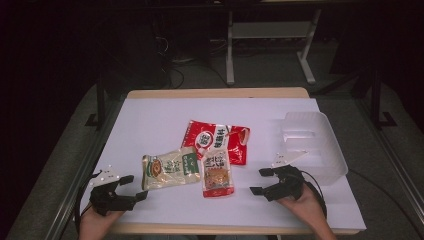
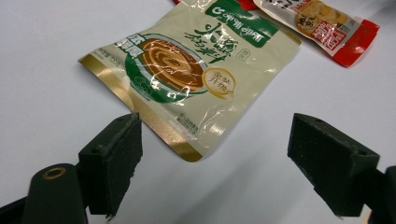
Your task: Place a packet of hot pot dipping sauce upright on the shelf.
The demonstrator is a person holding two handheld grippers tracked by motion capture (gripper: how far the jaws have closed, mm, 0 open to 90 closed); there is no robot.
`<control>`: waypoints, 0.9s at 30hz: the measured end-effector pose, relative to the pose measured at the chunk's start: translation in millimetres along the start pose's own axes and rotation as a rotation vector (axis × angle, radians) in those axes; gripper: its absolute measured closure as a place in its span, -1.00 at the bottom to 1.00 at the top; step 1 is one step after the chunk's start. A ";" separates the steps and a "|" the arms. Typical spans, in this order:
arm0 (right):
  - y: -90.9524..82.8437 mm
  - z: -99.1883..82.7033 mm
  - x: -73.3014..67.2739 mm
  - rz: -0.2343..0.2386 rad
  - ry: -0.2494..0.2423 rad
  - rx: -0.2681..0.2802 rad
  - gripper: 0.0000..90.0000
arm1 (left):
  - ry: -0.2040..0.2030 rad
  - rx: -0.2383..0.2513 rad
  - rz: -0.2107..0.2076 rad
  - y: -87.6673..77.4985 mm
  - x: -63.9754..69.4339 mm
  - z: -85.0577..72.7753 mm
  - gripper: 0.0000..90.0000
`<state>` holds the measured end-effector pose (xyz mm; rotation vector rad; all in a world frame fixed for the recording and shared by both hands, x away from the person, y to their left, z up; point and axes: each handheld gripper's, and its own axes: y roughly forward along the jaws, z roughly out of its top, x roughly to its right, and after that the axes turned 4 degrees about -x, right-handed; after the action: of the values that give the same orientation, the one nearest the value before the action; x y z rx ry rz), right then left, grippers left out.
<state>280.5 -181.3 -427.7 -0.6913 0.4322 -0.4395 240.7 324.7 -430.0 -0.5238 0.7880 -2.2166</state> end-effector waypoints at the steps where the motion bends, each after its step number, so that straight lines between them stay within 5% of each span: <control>1: 0.0 0.2 0.1 0.000 -0.001 0.002 -0.49 | -0.004 -0.001 0.000 0.2 -0.1 0.0 -0.60; 17: 7.2 7.0 -1.1 0.026 0.004 0.004 -0.49 | 0.004 0.000 -0.002 -1.0 2.9 -0.7 -0.54; 27: 11.1 42.8 10.3 0.032 0.011 0.023 -0.48 | 0.008 -0.005 -0.001 1.3 2.3 0.5 -0.54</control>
<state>313.7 -157.3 -408.1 -0.6589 0.4474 -0.4180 240.0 322.1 -430.2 -0.5189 0.7977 -2.2196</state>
